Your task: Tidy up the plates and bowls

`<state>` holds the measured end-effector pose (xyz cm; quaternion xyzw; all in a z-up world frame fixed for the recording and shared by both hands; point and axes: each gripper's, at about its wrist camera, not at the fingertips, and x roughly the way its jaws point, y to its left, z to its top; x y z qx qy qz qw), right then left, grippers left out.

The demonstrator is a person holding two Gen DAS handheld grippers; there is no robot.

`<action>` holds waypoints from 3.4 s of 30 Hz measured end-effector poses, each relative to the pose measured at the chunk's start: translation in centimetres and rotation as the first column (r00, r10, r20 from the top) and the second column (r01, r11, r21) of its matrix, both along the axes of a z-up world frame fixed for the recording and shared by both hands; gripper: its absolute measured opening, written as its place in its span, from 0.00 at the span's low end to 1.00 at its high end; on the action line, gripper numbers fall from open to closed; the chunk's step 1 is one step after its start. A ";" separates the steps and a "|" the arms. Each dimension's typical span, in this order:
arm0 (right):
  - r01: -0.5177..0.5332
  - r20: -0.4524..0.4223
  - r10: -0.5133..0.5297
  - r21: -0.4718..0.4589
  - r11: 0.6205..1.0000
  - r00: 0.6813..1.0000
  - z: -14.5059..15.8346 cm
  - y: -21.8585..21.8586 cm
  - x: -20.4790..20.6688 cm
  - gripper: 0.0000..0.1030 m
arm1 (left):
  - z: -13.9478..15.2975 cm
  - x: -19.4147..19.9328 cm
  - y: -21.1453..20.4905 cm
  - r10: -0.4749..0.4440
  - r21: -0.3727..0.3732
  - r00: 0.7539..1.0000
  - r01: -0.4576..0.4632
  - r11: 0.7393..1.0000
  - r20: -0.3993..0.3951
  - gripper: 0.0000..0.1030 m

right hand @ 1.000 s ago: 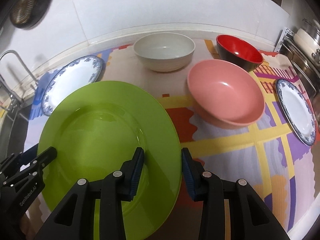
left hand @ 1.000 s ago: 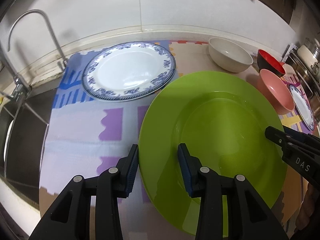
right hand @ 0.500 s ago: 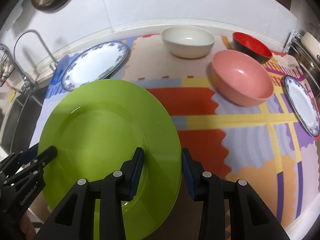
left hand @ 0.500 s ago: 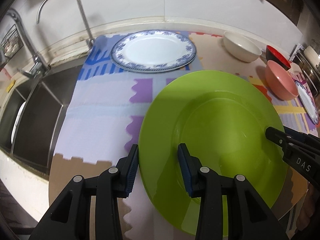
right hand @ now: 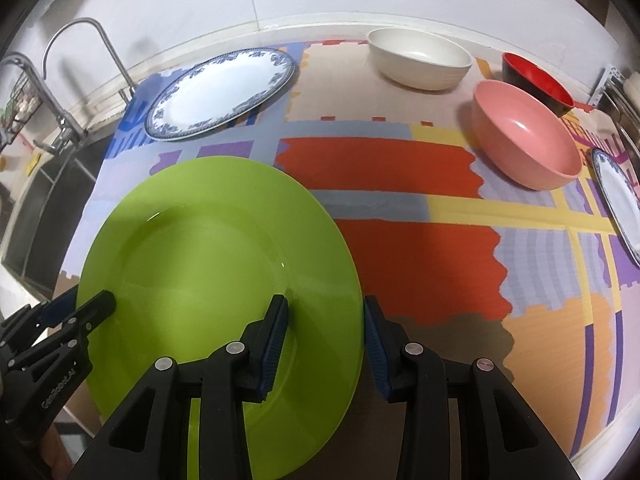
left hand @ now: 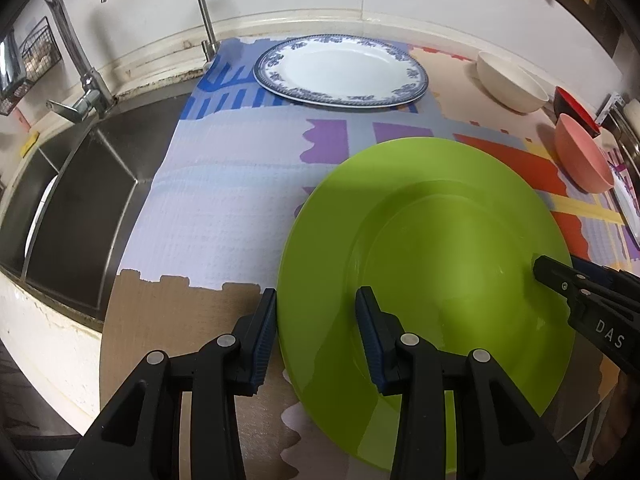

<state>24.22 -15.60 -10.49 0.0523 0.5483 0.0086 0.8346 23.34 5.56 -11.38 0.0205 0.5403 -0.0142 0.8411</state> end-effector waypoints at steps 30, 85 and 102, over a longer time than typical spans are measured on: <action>0.011 -0.027 -0.011 0.002 1.000 1.000 -1.1 0.6 0.8 0.38 | -1.0 1.1 0.1 -0.021 0.018 0.999 0.021 1.000 -0.032 0.43; -0.094 0.221 0.104 -0.056 0.994 0.970 5.9 4.5 19.5 0.49 | 7.3 17.9 4.9 -0.007 0.110 0.968 -0.021 0.994 0.252 0.74; -0.051 0.109 0.054 -0.036 0.998 0.993 0.4 3.4 26.2 0.49 | 1.1 24.9 4.8 0.003 0.091 0.988 -0.017 0.996 0.152 0.74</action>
